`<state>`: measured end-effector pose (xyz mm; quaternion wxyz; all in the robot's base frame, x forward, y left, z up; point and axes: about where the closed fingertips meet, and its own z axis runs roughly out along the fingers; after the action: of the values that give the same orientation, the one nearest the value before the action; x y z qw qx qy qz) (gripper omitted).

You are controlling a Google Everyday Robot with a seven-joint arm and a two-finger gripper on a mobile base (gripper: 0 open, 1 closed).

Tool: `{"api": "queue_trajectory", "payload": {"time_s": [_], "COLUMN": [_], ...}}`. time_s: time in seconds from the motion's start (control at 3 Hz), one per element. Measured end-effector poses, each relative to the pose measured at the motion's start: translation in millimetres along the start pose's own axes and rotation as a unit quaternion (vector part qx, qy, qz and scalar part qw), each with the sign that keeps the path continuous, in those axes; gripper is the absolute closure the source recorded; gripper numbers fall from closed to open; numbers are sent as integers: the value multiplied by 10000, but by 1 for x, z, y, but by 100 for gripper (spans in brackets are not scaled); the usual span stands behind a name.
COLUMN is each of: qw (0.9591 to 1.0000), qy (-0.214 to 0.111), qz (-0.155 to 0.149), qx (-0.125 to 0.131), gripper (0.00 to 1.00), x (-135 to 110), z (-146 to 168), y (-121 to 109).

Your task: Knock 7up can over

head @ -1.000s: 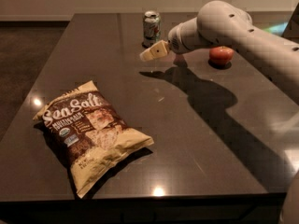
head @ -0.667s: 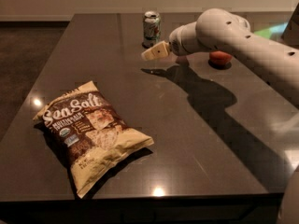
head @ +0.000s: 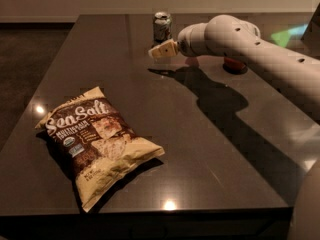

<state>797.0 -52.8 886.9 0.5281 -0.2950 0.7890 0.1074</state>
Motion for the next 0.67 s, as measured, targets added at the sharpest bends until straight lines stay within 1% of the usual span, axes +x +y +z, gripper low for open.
{"api": "queue_trajectory", "payload": {"time_s": [0.33,0.67], "qw": [10000,9992], "qy": [0,-143], "qz": [0,320], "qx": [0,206], "gripper": [0,0], "x": [0,0], "z": [0,19], "y": [0,-7]}}
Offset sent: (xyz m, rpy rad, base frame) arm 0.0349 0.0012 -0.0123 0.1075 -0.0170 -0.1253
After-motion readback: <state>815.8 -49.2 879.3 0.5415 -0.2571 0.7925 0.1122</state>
